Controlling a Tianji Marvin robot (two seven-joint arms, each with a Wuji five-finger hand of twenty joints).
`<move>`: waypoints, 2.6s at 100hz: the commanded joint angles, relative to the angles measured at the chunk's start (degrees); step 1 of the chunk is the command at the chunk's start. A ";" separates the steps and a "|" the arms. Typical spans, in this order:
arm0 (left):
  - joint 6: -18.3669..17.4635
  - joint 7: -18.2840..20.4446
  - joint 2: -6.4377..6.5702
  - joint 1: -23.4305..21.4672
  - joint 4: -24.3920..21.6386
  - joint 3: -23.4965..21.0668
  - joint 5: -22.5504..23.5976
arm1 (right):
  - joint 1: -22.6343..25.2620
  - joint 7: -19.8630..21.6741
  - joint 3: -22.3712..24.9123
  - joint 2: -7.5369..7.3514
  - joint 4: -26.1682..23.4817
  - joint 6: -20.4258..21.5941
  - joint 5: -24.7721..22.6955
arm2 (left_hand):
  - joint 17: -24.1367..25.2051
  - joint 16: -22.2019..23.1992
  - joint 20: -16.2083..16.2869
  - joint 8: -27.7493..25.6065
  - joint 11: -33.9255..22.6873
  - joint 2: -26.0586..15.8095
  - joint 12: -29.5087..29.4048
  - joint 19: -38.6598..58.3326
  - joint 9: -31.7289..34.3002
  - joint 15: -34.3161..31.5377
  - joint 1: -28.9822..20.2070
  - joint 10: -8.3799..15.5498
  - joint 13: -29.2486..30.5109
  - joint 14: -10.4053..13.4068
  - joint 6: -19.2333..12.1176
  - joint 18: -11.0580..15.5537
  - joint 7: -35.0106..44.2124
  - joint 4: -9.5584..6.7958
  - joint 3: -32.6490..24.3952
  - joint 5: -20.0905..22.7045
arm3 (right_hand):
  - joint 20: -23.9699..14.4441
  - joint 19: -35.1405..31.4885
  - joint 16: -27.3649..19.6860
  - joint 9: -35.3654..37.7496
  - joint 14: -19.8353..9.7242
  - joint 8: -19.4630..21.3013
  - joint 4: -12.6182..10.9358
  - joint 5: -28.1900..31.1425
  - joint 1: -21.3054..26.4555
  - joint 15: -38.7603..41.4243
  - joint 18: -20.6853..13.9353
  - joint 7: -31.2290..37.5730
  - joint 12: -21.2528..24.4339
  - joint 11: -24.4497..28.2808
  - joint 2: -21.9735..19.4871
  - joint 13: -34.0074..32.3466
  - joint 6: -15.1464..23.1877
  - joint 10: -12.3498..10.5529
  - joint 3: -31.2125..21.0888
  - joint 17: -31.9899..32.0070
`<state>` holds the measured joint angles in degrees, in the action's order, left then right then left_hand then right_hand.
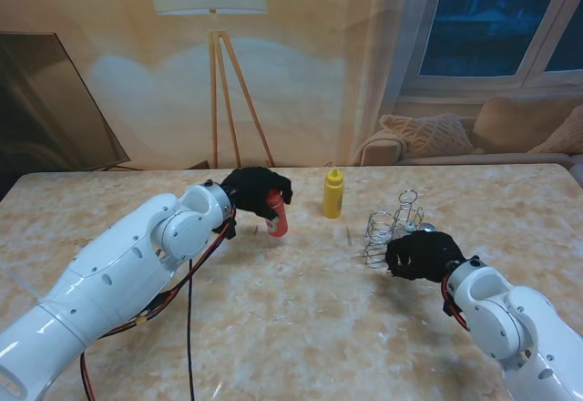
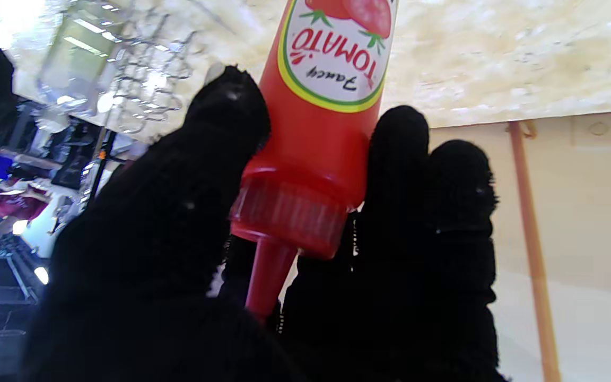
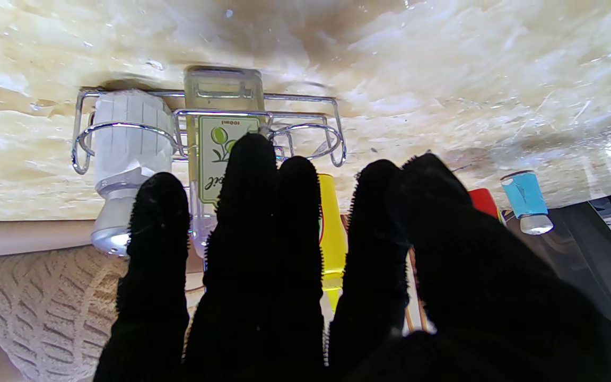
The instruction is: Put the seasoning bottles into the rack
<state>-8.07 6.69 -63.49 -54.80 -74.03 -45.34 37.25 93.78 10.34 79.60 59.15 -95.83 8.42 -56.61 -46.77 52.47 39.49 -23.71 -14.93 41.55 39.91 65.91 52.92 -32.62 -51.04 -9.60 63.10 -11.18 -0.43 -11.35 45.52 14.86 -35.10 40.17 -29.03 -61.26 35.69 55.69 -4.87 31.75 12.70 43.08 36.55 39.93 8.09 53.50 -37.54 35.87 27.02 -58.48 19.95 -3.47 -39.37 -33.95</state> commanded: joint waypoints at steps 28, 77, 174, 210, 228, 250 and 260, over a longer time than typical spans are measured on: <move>1.99 5.60 -1.71 6.95 -3.37 5.19 -7.57 | 1.12 1.11 0.04 0.03 -0.59 0.37 -0.03 | -0.21 0.08 1.08 -1.47 -8.53 -4.15 3.88 0.21 8.95 -3.50 -8.08 1.73 1.88 4.69 1.40 5.38 10.52 -1.62 -8.42 4.88 | -0.54 -0.49 0.87 2.23 -0.91 -0.27 -1.43 0.87 1.20 0.62 0.18 1.50 -1.68 0.21 -0.10 -1.68 1.62 -1.18 -1.33 0.05; 5.46 4.95 -7.19 16.62 2.73 15.42 -16.11 | 1.86 2.21 0.73 -0.10 -1.22 0.36 -0.43 | -0.19 0.35 1.64 -2.18 -8.54 -4.84 4.40 0.42 8.45 -3.82 -7.99 1.95 1.67 4.67 1.20 5.89 10.17 -1.70 -7.82 4.25 | -0.70 -0.70 0.97 2.57 -1.02 -0.12 -1.44 1.23 1.21 0.83 -0.12 1.73 -1.82 0.38 -0.13 -1.93 1.67 -1.26 -1.34 -0.31; 7.88 0.15 -16.38 22.52 9.97 23.10 -21.48 | 5.21 6.40 3.80 -0.43 -4.47 -1.50 -2.91 | 1.22 1.13 2.95 -2.86 -9.27 -6.58 5.00 0.18 6.52 -3.93 -8.63 2.36 -0.12 5.32 0.89 7.23 10.67 -2.15 -5.76 2.44 | -0.83 -0.28 0.84 2.82 -0.64 -0.88 -1.91 1.56 1.75 0.26 -0.05 1.35 -1.24 -0.37 -0.92 -1.91 0.93 -0.99 0.27 0.05; 9.16 -2.71 -20.49 23.86 16.25 24.48 -22.49 | 4.98 6.71 3.76 -0.48 -4.26 -1.23 -2.68 | 1.51 1.18 3.11 -2.71 -9.56 -7.00 4.91 -0.21 6.03 -3.74 -8.86 2.23 -0.44 5.35 1.20 7.30 10.89 -2.32 -5.38 1.96 | -0.86 -0.20 0.87 2.85 -0.64 -0.83 -1.90 1.58 1.80 0.19 -0.06 1.33 -1.39 -0.43 -0.85 -1.90 0.95 -0.97 0.25 -0.03; 9.63 -3.58 -21.94 24.22 18.83 24.88 -22.83 | 4.80 6.77 3.70 -0.51 -3.99 -1.05 -2.60 | 1.64 1.20 3.16 -2.66 -9.62 -7.30 4.84 -0.41 5.63 -3.58 -9.12 2.11 -0.76 5.37 1.30 7.38 11.01 -2.42 -5.05 1.64 | -0.87 -0.17 0.88 2.85 -0.65 -0.82 -1.91 1.54 1.82 0.18 -0.06 1.31 -1.42 -0.46 -0.85 -1.92 0.99 -1.00 0.22 -0.03; 10.26 -4.76 -23.77 24.47 21.90 25.41 -22.90 | 4.72 6.89 3.65 -0.54 -3.82 -0.98 -2.64 | 1.91 1.28 3.16 -2.62 -9.70 -7.57 4.81 -0.68 5.16 -3.50 -9.31 2.12 -0.97 5.30 1.33 7.44 11.07 -2.50 -4.57 1.27 | -0.88 -0.15 0.91 2.90 -0.61 -0.86 -1.90 1.56 1.83 0.21 -0.06 1.28 -1.45 -0.47 -0.79 -2.00 0.90 -1.02 0.20 -0.02; 10.21 -5.12 -24.57 24.57 23.23 25.63 -23.10 | 4.72 6.79 3.64 -0.53 -3.78 -0.97 -2.62 | 2.02 1.30 3.15 -2.55 -9.79 -7.73 4.78 -0.78 5.09 -3.41 -9.40 2.08 -1.19 5.40 1.30 7.57 11.06 -2.56 -4.37 1.11 | -0.90 -0.15 0.91 2.84 -0.75 -0.87 -1.88 1.54 1.82 0.18 -0.09 1.26 -1.48 -0.51 -0.79 -1.99 0.96 -0.98 0.20 -0.04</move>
<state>1.98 1.07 -87.09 -30.56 -51.24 -19.83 14.46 98.11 16.29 83.47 58.49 -99.72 7.23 -59.18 -46.05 52.53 41.47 -23.87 -14.92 41.24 40.45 66.47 52.95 -34.03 -51.04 -9.72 62.21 -11.20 -0.47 -11.39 46.13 14.87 -34.57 40.00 -29.03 -61.26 35.69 57.46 -4.90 30.95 12.70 43.72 36.60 39.93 8.09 53.50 -37.53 35.73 27.02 -59.18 19.78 -3.58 -39.30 -34.02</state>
